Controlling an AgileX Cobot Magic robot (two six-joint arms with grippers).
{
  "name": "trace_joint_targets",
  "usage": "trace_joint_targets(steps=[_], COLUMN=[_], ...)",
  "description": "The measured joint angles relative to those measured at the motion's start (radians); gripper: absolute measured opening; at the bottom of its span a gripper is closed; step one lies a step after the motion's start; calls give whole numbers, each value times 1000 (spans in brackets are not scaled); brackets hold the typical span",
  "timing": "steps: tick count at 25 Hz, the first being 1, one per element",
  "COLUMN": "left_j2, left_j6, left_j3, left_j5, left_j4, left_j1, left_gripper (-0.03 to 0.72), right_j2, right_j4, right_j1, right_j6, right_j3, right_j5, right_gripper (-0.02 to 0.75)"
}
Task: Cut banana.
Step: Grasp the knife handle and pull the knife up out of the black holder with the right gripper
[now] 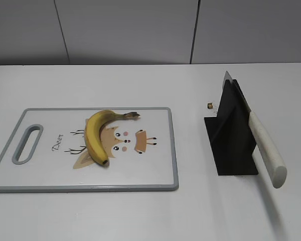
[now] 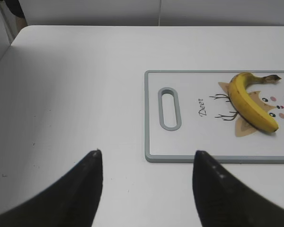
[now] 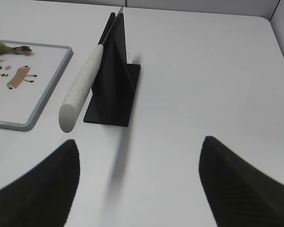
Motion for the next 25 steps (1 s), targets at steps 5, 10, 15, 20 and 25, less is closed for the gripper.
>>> trace_joint_targets(steps=[5,10,15,20,25], left_j2=[0,0,0,0,0], left_j6=[0,0,0,0,0], left_j3=[0,0,0,0,0], left_j5=[0,0,0,0,0], left_j4=[0,0,0,0,0], left_j1=[0,0,0,0,0], left_gripper=[578,577,577,577,577], right_j2=[0,0,0,0,0], right_j4=[1,1,1,15,67], right_j1=[0,0,0,0,0], right_j6=[0,0,0,0,-10], right_j3=[0,0,0,0,0], right_j5=[0,0,0,0,-8], right_gripper=[592,592,592,592,592])
